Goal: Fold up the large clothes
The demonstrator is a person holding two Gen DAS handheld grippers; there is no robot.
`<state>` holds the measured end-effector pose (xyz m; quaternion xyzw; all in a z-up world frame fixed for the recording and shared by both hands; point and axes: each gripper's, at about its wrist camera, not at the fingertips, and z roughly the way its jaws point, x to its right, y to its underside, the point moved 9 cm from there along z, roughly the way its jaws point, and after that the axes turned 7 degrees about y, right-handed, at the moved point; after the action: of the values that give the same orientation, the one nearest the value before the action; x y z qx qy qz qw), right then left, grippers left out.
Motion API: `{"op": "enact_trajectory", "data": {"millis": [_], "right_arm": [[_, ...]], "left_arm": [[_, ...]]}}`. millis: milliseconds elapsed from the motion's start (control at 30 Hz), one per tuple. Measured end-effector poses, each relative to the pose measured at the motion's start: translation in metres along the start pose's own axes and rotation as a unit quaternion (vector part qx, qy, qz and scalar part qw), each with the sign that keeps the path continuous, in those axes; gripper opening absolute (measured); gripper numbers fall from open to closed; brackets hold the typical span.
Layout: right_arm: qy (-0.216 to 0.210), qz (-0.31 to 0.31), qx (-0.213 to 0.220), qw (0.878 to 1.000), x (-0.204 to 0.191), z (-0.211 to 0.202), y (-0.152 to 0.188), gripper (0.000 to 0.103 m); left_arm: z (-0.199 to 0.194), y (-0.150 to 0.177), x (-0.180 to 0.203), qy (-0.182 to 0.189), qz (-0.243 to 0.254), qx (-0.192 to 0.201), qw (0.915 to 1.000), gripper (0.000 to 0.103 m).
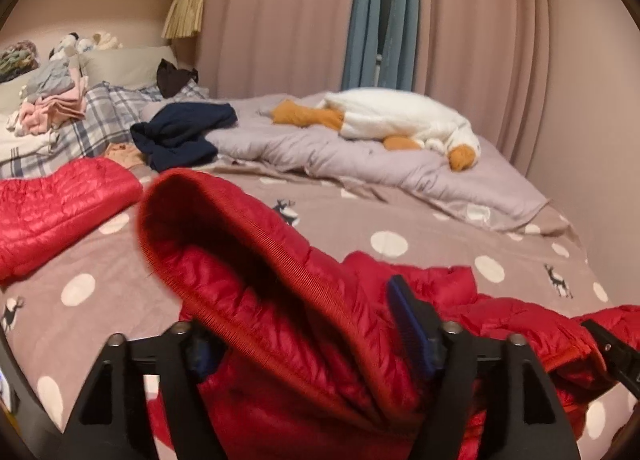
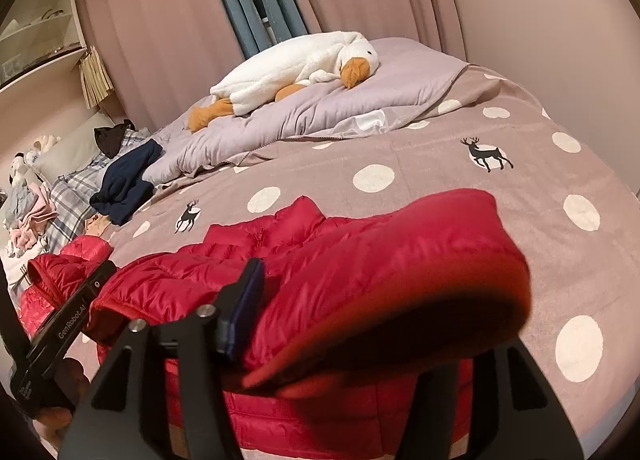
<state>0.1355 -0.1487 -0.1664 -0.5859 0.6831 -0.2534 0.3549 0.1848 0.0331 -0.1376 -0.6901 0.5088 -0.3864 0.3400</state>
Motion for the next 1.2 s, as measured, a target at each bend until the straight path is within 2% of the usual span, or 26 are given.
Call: {"op": "enact_trajectory", "data": {"millis": [100,233,300,367,467,600,833,933,1000,1033,1067,1133,1200], "right_arm": [[-0.007,0.008,0.010,1.000,0.001,-0.006,-0.002,0.077],[-0.011,0.019,0.033,0.999,0.003,-0.016,-0.010,0.083],[-0.014,0.022,0.042,0.999,0.003,-0.022,-0.013,0.090],[-0.014,0.023,0.049,0.998,0.003,-0.025,-0.014,0.093],[-0.011,0.019,0.047,0.999,0.002,-0.025,-0.013,0.094],[-0.008,0.015,0.041,0.999,0.002,-0.021,-0.012,0.094],[-0.008,0.008,0.041,0.999,0.000,-0.015,-0.010,0.094],[0.009,-0.003,0.038,0.999,0.001,0.004,-0.005,0.096],[0.021,-0.011,0.020,1.000,0.005,0.026,0.003,0.096],[0.019,-0.017,0.009,1.000,0.005,0.041,0.009,0.096],[0.019,-0.025,-0.002,1.000,0.006,0.054,0.016,0.096],[0.041,-0.047,-0.008,0.998,0.011,0.081,0.027,0.103],[0.047,-0.052,0.005,0.998,0.014,0.097,0.029,0.103]], "left_arm": [[-0.007,-0.007,-0.002,0.007,-0.009,0.024,0.9996,0.092],[-0.015,-0.017,-0.006,0.026,-0.034,0.044,0.9981,0.095],[-0.017,-0.019,-0.009,0.031,-0.046,0.046,0.9974,0.097],[-0.017,-0.021,-0.013,0.029,-0.054,0.051,0.9968,0.097],[-0.017,-0.022,-0.020,0.013,-0.056,0.055,0.9968,0.097],[-0.017,-0.022,-0.024,0.008,-0.057,0.058,0.9966,0.097],[0.006,-0.006,-0.023,0.005,-0.044,0.022,0.9988,0.097],[0.038,0.016,-0.025,0.002,-0.036,-0.037,0.9987,0.097],[0.067,0.039,-0.029,0.009,-0.047,-0.090,0.9948,0.097],[0.076,0.048,-0.030,0.007,-0.046,-0.100,0.9939,0.097],[0.086,0.054,-0.031,0.000,-0.037,-0.100,0.9943,0.102],[0.096,0.061,-0.028,-0.006,0.007,-0.054,0.9985,0.102],[0.096,0.062,-0.026,-0.012,0.015,-0.048,0.9987,0.102]]}}
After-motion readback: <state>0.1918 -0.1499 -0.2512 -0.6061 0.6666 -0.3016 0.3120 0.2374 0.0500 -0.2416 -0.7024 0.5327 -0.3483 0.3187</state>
